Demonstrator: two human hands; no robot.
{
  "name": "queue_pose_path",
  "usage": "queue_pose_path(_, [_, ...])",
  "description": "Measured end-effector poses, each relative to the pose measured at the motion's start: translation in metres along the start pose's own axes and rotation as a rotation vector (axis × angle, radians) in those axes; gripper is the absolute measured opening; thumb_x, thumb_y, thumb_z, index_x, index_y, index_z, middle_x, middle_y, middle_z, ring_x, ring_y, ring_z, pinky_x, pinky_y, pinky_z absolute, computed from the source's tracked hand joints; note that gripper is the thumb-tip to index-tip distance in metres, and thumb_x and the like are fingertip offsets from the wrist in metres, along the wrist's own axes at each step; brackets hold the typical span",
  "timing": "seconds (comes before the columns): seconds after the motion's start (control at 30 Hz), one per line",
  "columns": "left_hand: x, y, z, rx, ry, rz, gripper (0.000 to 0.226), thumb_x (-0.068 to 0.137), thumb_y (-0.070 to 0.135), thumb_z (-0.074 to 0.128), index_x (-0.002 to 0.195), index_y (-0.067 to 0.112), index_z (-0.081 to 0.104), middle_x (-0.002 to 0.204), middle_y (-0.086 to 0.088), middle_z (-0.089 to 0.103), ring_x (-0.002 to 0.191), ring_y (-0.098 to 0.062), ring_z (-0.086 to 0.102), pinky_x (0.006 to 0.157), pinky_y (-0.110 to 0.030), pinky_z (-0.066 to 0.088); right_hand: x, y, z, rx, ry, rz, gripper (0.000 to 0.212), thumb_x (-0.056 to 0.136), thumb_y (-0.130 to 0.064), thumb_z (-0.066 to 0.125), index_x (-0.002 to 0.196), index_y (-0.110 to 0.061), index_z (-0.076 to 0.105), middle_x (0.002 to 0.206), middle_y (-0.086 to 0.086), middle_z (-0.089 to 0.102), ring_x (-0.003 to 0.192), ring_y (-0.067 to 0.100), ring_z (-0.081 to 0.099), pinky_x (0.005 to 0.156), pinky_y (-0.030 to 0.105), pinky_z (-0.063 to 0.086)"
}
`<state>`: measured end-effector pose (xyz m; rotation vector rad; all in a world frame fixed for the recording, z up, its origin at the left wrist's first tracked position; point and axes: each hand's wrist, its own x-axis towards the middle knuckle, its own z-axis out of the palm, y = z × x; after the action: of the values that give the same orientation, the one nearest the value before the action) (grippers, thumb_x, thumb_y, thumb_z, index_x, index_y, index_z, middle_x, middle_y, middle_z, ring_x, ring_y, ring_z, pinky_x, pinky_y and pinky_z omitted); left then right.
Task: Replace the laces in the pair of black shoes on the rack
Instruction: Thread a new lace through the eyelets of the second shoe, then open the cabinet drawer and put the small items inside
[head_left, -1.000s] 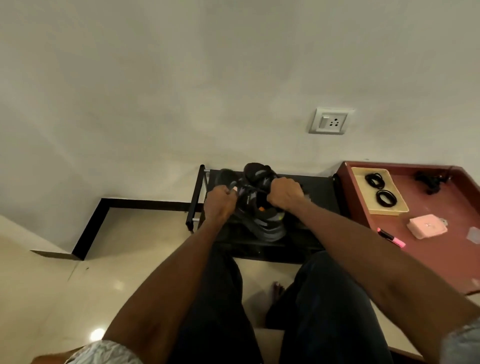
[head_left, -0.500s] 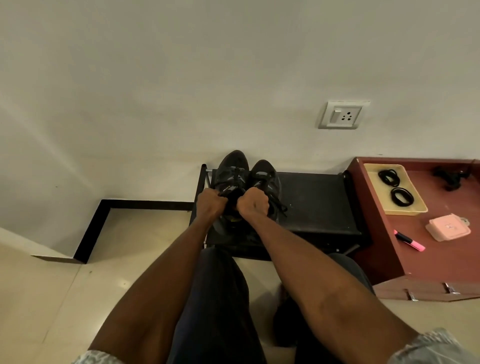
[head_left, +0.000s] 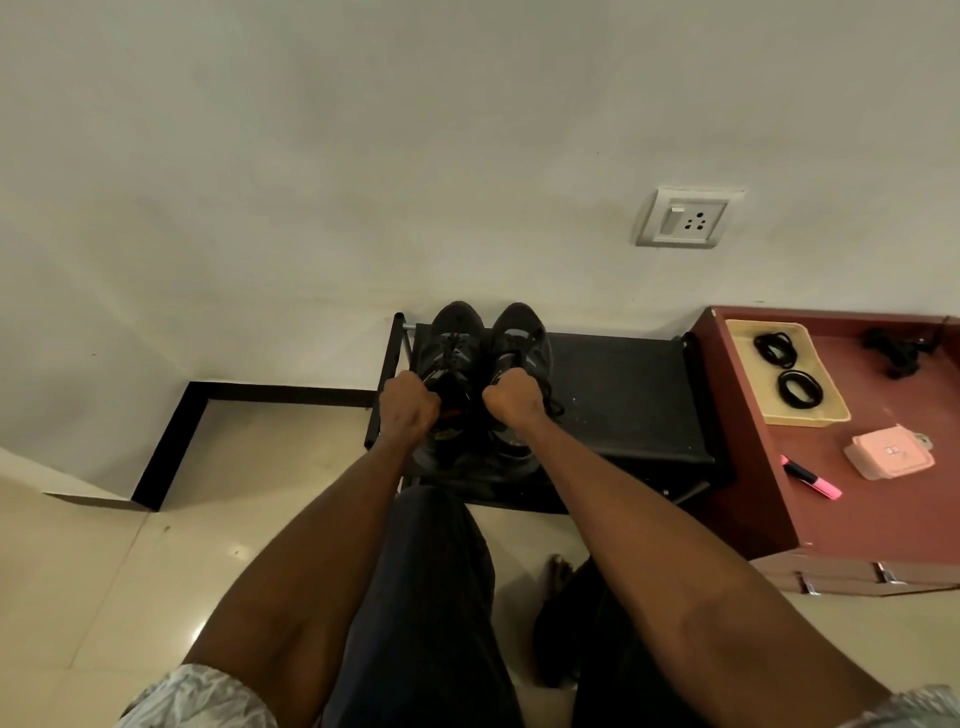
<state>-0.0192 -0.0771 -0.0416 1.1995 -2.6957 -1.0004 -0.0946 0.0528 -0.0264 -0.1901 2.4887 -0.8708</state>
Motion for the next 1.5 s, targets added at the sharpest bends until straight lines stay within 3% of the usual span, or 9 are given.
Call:
queue_pose_path(0.23, [0.005,-0.001,0.003,0.008,0.019,0.010,0.015,0.091,0.008,0.057,0.093,-0.004,0.065,0.089,-0.016,0.064,0.079,-0.027,0.062,0.072,-0.035,0.053,0.008,-0.006,0.008,-0.036,0.026,-0.028,0.040,0.090,-0.004,0.056,0.056,-0.013,0.037,0.057,0.003,0.042,0.047,0.018,0.037,0.044,0.027,0.029])
queue_pose_path(0.43, [-0.002,0.006,-0.003,0.086,0.027,0.023,0.019,0.091,0.017,0.057,0.096,0.000,0.065,0.108,-0.016,0.066,0.093,-0.030,0.064,0.086,-0.043,0.055,-0.001,-0.014,-0.005,-0.206,0.040,-0.152,0.030,0.091,-0.003,0.056,0.065,-0.011,0.043,0.067,0.006,0.048,0.068,0.027,0.053,0.063,0.036,0.047])
queue_pose_path(0.57, [-0.014,0.017,-0.004,0.112,0.167,0.160,0.030,0.095,0.020,0.048,0.117,0.005,0.061,0.130,-0.016,0.052,0.120,-0.034,0.051,0.105,-0.048,0.041,-0.015,-0.008,-0.019,-0.293,0.088,-0.293,0.018,0.091,-0.004,0.052,0.073,-0.007,0.052,0.077,0.009,0.056,0.081,0.033,0.062,0.067,0.039,0.050])
queue_pose_path(0.7, [-0.033,0.038,-0.004,0.085,0.207,0.314,0.032,0.096,0.019,0.044,0.119,0.005,0.062,0.126,-0.016,0.056,0.118,-0.031,0.052,0.103,-0.045,0.041,-0.035,0.004,-0.035,-0.414,0.045,-0.449,0.016,0.095,-0.009,0.052,0.105,-0.005,0.064,0.109,0.013,0.062,0.099,0.033,0.061,0.082,0.043,0.053])
queue_pose_path(0.97, [-0.097,0.125,0.033,-0.018,0.166,0.486,0.035,0.096,0.015,0.047,0.127,0.004,0.061,0.127,-0.015,0.058,0.120,-0.033,0.053,0.102,-0.045,0.043,-0.072,0.052,-0.139,-0.703,0.087,-0.566,0.025,0.095,-0.020,0.052,0.113,-0.007,0.063,0.114,0.015,0.063,0.102,0.035,0.064,0.085,0.043,0.052])
queue_pose_path(1.07, [-0.128,0.169,0.063,-0.038,0.115,0.568,0.030,0.095,0.014,0.047,0.117,0.002,0.064,0.120,-0.016,0.060,0.113,-0.034,0.055,0.094,-0.044,0.046,-0.081,0.095,-0.190,-0.736,0.129,-0.525,0.026,0.093,-0.015,0.050,0.114,-0.005,0.063,0.113,0.016,0.064,0.102,0.034,0.064,0.086,0.043,0.053])
queue_pose_path(1.2, [-0.172,0.220,0.106,-0.058,0.011,0.649,0.022,0.094,0.014,0.048,0.106,0.007,0.066,0.115,-0.011,0.060,0.107,-0.030,0.058,0.087,-0.041,0.047,-0.099,0.171,-0.243,-0.719,0.240,-0.443,0.019,0.091,-0.013,0.052,0.103,-0.005,0.064,0.107,0.016,0.065,0.100,0.034,0.064,0.069,0.033,0.042])
queue_pose_path(1.4, [-0.227,0.266,0.183,0.011,-0.193,0.764,0.031,0.096,0.019,0.048,0.123,0.010,0.063,0.121,-0.008,0.059,0.112,-0.026,0.057,0.092,-0.040,0.049,-0.121,0.302,-0.287,-0.568,0.395,-0.157,0.024,0.094,-0.017,0.049,0.109,-0.007,0.065,0.113,0.014,0.064,0.102,0.035,0.062,0.074,0.036,0.048])
queue_pose_path(1.5, [-0.251,0.287,0.228,0.053,-0.270,0.835,0.028,0.097,0.015,0.048,0.120,0.008,0.063,0.119,-0.010,0.060,0.110,-0.027,0.057,0.092,-0.041,0.050,-0.129,0.374,-0.305,-0.420,0.464,0.028,0.026,0.094,-0.018,0.045,0.106,-0.006,0.064,0.109,0.015,0.063,0.098,0.036,0.062,0.074,0.037,0.049])
